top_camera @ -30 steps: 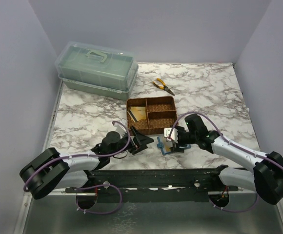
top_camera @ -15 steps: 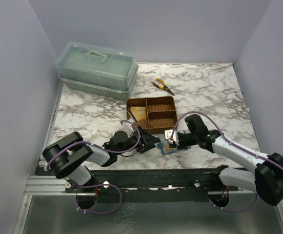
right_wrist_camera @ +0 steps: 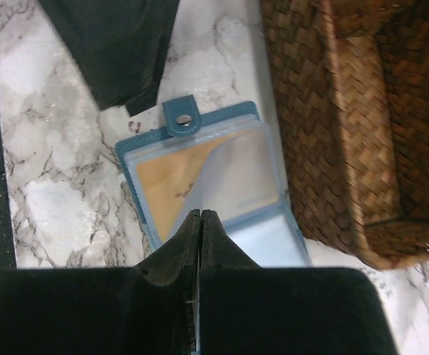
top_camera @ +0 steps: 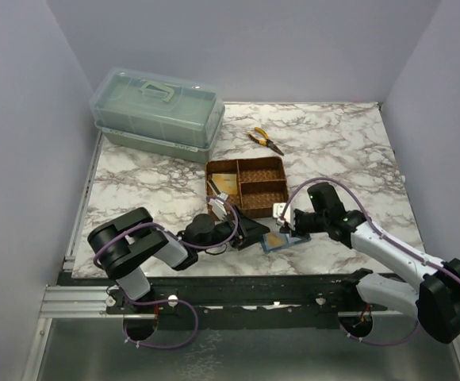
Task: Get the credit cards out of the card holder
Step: Remove the credit card from the card holder.
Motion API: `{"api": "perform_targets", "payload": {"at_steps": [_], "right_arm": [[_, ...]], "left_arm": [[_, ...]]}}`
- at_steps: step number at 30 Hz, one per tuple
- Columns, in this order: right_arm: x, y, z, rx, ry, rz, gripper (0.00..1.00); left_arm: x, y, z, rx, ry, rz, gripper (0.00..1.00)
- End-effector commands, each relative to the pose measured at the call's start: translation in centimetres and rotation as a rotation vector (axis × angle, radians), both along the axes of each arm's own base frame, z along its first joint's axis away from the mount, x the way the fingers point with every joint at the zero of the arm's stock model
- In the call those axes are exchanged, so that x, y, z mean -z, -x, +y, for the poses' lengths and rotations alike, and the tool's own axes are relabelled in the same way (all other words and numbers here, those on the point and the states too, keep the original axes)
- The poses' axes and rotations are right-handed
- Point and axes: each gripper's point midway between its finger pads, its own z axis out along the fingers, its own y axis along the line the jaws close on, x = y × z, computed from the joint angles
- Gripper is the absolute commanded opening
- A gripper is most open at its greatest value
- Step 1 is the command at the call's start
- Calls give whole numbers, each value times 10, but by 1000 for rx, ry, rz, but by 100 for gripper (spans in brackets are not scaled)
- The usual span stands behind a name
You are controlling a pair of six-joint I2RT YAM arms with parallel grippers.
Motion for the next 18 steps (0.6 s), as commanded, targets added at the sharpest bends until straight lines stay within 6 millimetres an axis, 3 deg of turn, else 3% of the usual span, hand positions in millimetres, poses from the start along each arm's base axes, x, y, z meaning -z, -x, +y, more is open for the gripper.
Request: {"api": "perform_targets", "payload": {"at_steps": [1,18], "right_arm": [[-13,-13,-15,103,45,-45,0],[11,-14,-77,315,307,-58,1]], "left_arm": [[-8,6,-13,51,37,-39,73],[7,5,-28,75,16,-34,75]]}}
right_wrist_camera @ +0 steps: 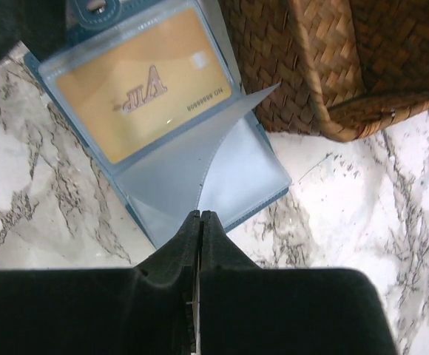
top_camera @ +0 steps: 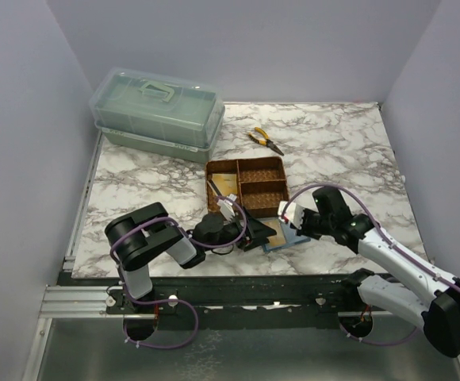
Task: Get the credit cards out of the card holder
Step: Remove the credit card from the card holder.
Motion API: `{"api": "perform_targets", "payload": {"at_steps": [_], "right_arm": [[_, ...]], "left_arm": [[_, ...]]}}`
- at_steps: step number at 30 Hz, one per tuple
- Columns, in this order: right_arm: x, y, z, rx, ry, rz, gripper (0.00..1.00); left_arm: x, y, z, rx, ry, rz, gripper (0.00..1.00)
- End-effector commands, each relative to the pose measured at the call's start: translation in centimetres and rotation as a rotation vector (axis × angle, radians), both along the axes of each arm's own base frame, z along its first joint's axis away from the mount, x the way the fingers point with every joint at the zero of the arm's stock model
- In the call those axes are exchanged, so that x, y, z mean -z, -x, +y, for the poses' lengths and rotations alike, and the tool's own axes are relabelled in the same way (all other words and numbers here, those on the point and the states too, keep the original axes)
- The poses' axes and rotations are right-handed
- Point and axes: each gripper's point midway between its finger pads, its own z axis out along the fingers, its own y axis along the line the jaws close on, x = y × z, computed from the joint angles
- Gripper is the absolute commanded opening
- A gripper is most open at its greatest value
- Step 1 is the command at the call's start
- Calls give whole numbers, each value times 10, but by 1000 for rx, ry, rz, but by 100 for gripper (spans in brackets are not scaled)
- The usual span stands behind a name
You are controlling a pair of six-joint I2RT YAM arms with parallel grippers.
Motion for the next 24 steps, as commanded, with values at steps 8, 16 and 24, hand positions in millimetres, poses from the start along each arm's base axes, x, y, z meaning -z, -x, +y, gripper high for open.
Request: {"api": "perform_targets", "payload": {"at_steps": [8,16,24], "right_arm": [[16,-5,-38,214,125,17,40],[-7,-15,-17,211,26,22,57],[-28,-5,9,175,-150,127,57]], "left_arm": [[-11,4,2,12,41,-47,75],[-15,6,6,3,50,-51,75],[-13,-9,-16,10,45,-59,75]]}}
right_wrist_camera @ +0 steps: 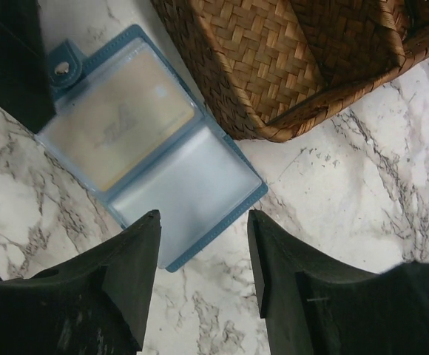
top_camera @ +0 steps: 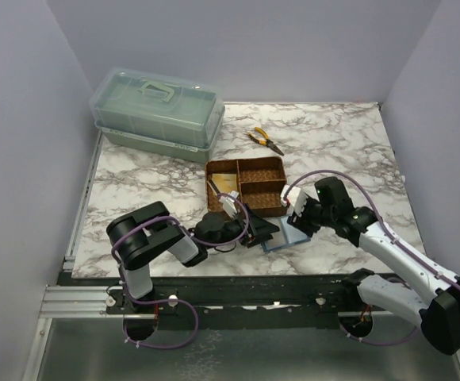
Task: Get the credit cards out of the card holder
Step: Remove the credit card from the card holder.
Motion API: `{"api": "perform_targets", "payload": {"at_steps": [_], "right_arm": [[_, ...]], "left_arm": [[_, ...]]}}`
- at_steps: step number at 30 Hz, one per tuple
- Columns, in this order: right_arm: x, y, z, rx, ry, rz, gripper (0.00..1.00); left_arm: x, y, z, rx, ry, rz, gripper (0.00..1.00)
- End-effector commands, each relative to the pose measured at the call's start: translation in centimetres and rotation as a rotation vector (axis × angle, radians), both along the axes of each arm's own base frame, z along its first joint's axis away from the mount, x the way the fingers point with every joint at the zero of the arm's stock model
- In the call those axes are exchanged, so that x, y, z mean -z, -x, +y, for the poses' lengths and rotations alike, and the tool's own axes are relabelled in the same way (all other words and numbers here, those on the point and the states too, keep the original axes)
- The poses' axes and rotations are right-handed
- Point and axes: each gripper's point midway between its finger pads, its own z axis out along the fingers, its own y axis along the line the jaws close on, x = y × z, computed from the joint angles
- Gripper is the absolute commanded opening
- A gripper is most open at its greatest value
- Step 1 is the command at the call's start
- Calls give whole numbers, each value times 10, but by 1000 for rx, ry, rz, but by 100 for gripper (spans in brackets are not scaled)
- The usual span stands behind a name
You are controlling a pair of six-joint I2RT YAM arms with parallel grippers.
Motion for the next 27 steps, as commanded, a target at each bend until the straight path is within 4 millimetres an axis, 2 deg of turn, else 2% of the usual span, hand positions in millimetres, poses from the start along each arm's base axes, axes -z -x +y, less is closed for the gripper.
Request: {"api": "perform_targets", "payload": {"at_steps": [1,3,5,8,10,11,15,20,27], "right_arm": [[-11,13,13,-14,-125,79,57],[-12,21,17,-46,-151,99,58],[-12,42,26,-165,-189,146,63],[-12,80,43,-417,-275,184,71],[-8,87,48,-505,-307,150,78],[-3,87,50,-527,-312,138,80],[13,67,59,-543,-261,85,82],[37,50,69,-543,-161,22,85],[58,45,74,-536,-92,4,80]], "left_arm": [[-1,-9,-16,10,8,-31,75],[-1,-11,-18,11,11,-33,74],[-4,-12,-17,2,13,-46,74],[-11,-14,-2,-49,8,-63,74],[-10,-14,13,-93,-17,-66,74],[-10,-14,20,-114,-30,-69,74],[-2,-11,44,-175,-117,-52,78],[4,-11,63,-228,-206,-23,97],[5,-8,71,-236,-201,-7,99]]}}
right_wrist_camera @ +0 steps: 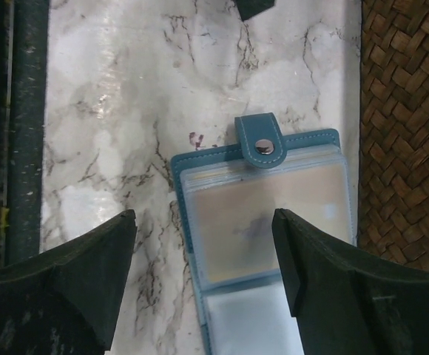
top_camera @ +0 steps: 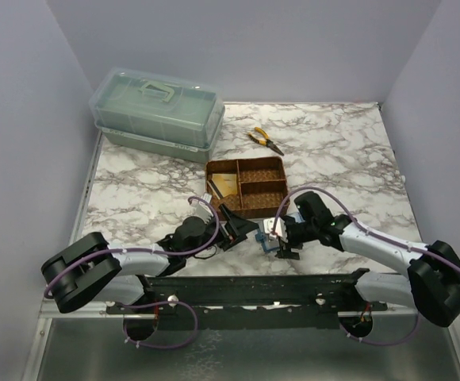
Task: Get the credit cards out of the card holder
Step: Remove the credit card from the card holder.
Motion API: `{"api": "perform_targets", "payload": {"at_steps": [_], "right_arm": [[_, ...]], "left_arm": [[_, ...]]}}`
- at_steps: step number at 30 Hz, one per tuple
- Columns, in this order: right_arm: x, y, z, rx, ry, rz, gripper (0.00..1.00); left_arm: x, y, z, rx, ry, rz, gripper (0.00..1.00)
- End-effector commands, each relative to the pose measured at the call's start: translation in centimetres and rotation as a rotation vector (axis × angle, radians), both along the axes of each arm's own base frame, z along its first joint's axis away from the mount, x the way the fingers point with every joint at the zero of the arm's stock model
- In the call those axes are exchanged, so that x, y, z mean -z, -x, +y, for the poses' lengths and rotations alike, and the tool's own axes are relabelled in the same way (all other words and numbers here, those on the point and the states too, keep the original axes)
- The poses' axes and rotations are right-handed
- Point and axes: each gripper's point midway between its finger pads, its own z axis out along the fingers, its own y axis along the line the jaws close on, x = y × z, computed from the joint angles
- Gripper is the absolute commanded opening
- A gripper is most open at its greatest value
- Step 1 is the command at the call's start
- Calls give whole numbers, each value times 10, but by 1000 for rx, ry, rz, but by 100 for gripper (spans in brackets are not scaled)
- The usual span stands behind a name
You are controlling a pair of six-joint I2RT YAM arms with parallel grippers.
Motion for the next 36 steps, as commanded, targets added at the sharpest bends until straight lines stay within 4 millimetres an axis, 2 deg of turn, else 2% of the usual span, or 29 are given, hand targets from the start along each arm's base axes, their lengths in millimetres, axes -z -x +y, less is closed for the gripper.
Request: {"api": "perform_targets", "payload": {"at_steps": [1,7,12,17,22,36], "right_arm": [[10,-16,3,20,33,-89,78],[16,-21,2,51,63,-98,62],[7,-30,-1,108,62,-129,46],[0,-32,-4,142,58,-139,37],[-10,-29,-6,154,31,-122,37],[-13,-32,-13,193,30,-117,39]], "left_arm": [[22,0,11,-28,-72,35,99],[21,0,9,-24,-70,37,99],[20,1,5,-4,-69,37,99],[18,2,-4,31,-68,42,99],[16,0,-14,57,-69,36,98],[10,-7,-35,98,-40,32,98]]}}
